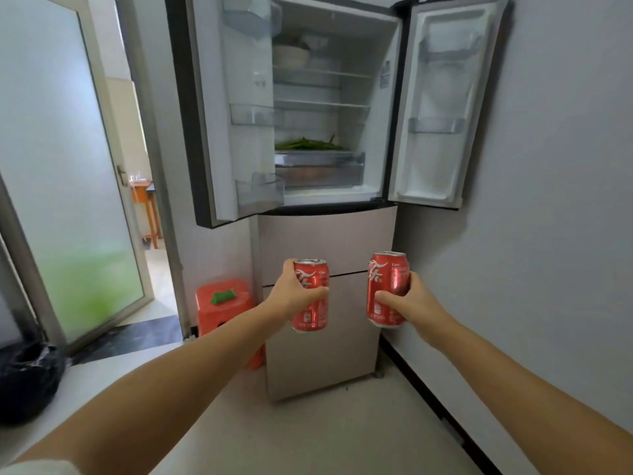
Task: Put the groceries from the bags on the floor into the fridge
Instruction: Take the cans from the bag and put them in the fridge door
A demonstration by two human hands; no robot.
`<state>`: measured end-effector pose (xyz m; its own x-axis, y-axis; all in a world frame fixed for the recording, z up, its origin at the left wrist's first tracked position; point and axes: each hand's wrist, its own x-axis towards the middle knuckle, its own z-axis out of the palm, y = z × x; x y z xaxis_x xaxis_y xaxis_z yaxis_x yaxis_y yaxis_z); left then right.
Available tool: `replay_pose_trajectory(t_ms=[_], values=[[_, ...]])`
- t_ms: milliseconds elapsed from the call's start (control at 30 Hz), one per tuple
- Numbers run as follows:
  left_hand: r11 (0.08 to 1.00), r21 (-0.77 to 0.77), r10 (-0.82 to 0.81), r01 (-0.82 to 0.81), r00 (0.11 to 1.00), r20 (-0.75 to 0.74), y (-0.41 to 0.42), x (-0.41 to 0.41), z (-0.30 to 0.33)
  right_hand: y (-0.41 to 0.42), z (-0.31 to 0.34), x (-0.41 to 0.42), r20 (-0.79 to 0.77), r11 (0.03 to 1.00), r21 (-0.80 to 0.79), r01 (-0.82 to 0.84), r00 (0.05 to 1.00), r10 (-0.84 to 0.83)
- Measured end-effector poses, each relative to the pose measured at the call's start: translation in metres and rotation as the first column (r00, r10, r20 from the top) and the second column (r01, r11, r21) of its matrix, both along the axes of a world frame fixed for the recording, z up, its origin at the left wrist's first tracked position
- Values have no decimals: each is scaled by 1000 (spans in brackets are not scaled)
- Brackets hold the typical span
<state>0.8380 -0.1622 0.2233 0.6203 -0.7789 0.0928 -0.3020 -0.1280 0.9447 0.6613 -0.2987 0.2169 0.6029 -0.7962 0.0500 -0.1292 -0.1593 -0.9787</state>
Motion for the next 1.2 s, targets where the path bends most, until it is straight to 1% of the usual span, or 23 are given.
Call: replay_pose_trajectory(t_ms=[167, 200, 333, 433, 533, 633, 733, 800, 900, 967, 1067, 1133, 1200], values=[[1000, -23, 17, -16, 999, 32, -77, 60, 20, -84, 24, 75, 64, 999, 32, -17, 998, 15], [999, -26, 24, -23, 999, 37, -91, 74, 22, -99, 26, 95, 96, 997, 68, -35, 995, 29], [990, -65, 128, -123, 988, 84, -142, 135, 41, -152, 42, 178, 274, 947, 267, -178, 956, 102], [973, -138, 196, -182, 976, 92, -176, 176, 69, -200, 59, 235, 333, 901, 291, -321, 917, 219], [939, -247, 275, -237, 952, 133, -198, 211, 102, -241, 94, 293, 361, 875, 244, -418, 877, 318], [879, -339, 401, -336, 905, 141, -210, 242, 133, -255, 127, 355, 404, 846, 183, -500, 823, 399], [847, -334, 497, -413, 838, 223, -218, 276, 156, -254, 144, 414, 457, 832, 126, -540, 776, 434], [833, -317, 540, -454, 792, 285, -223, 298, 165, -255, 147, 449, 475, 834, 55, -549, 749, 462], [790, -280, 612, -545, 716, 336, -229, 326, 162, -257, 143, 487, 433, 851, -54, -522, 756, 491], [767, -224, 636, -601, 667, 389, -230, 340, 152, -256, 136, 505, 337, 848, -156, -506, 780, 527], [758, -99, 607, -645, 641, 471, -230, 356, 133, -256, 123, 516, 112, 761, -378, -528, 790, 603], [763, -20, 565, -646, 650, 508, -228, 363, 125, -260, 114, 517, 15, 695, -509, -508, 802, 597], [772, 45, 502, -635, 651, 570, -227, 367, 119, -265, 107, 518, -56, 637, -588, -498, 811, 582]])
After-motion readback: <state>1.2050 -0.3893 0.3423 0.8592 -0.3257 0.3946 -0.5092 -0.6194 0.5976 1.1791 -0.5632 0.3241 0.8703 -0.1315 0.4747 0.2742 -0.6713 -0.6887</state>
